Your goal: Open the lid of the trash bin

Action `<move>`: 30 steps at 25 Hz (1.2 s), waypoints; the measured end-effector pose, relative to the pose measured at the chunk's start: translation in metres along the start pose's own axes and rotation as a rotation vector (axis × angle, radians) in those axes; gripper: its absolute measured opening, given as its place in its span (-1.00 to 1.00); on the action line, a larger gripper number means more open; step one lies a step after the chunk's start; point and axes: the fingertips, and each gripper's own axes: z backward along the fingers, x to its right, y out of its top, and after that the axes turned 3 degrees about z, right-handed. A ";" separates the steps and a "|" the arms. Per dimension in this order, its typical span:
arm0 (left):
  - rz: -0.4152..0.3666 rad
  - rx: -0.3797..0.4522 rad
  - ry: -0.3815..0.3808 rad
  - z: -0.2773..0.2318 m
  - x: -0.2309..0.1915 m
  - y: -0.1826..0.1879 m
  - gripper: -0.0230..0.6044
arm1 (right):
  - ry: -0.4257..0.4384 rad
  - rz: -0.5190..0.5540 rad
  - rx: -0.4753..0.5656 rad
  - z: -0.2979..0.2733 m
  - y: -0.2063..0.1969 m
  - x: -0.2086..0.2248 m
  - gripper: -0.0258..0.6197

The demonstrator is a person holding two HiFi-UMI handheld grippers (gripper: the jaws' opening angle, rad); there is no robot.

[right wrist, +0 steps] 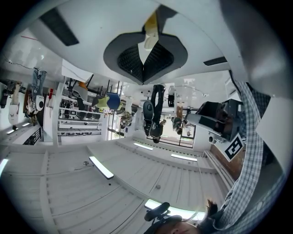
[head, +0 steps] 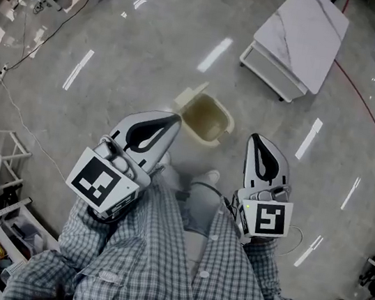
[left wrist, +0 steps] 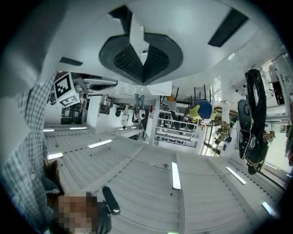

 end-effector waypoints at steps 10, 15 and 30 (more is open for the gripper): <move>0.003 -0.004 0.010 0.007 -0.001 -0.004 -0.91 | 0.010 0.008 -0.001 0.001 0.001 -0.006 -0.86; 0.004 -0.005 0.009 0.007 0.001 -0.006 -0.91 | 0.018 0.011 0.001 0.002 0.001 -0.008 -0.86; 0.017 -0.020 0.011 0.013 0.002 -0.015 -0.91 | 0.027 0.004 -0.028 0.003 -0.009 -0.015 -0.86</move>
